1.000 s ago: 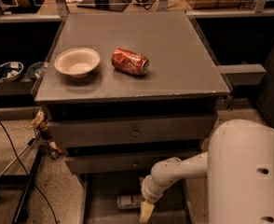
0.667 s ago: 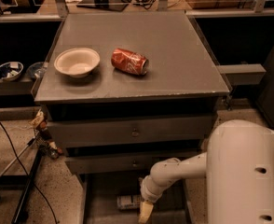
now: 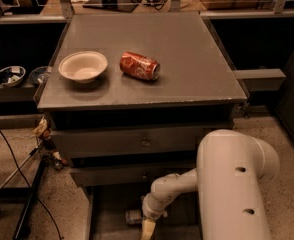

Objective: Pick blue plastic bottle from bottom drawer and place on counter

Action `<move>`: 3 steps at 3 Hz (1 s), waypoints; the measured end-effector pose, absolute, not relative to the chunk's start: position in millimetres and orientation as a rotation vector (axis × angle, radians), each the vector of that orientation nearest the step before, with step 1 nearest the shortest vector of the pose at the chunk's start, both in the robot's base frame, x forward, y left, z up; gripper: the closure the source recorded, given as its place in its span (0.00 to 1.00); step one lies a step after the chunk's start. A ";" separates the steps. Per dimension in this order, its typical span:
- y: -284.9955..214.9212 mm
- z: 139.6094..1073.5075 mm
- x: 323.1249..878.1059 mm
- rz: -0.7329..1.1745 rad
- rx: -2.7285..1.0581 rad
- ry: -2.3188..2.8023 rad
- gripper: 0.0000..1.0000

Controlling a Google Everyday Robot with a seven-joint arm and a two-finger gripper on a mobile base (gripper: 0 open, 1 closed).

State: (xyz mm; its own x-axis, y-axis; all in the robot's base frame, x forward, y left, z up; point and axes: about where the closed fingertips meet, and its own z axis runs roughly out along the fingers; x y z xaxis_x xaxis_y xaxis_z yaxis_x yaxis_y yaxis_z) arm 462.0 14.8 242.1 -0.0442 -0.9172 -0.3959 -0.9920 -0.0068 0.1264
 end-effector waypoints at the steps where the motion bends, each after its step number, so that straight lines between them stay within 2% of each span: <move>1: 24.7 226.5 461.7 0.520 -2.049 2.046 0.00; 3: 28.2 217.5 473.3 0.460 -2.020 2.053 0.00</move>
Offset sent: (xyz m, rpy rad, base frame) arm 0.0221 0.0184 -0.0318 -0.0408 -0.1079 -0.0336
